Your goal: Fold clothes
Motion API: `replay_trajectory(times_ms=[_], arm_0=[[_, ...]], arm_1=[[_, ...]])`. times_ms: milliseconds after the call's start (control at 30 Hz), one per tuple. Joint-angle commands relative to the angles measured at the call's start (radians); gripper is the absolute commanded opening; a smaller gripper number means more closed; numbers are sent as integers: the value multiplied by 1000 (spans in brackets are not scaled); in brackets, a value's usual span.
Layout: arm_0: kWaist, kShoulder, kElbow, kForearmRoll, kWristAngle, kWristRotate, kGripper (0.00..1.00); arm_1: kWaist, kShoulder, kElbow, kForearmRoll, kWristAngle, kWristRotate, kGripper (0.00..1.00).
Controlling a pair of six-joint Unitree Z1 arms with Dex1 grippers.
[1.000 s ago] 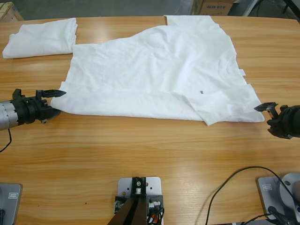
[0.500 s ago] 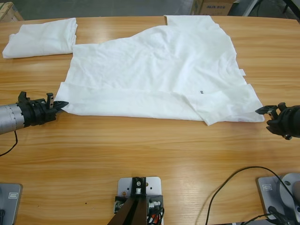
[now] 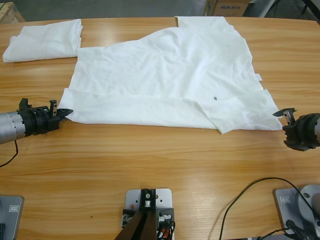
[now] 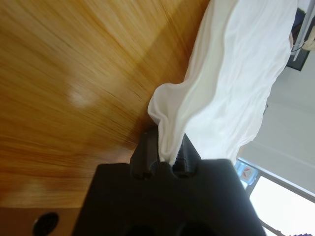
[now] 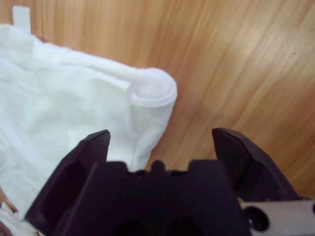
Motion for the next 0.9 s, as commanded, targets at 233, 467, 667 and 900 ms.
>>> replay_trajectory(times_ms=[233, 467, 667, 900], arm_0=[[-14, -3, 87, 47, 7, 25, 0], [-20, -4, 87, 47, 7, 25, 0], [-17, -5, 87, 48, 5, 25, 0], [-16, -4, 87, 48, 5, 25, 0]], arm_1=[[-18, 63, 95, -230, 8, 24, 810], [-31, 84, 132, -304, 27, 30, 757], [-37, 157, 147, -382, 41, 30, 753], [-37, 140, 178, -416, 14, -58, 117]])
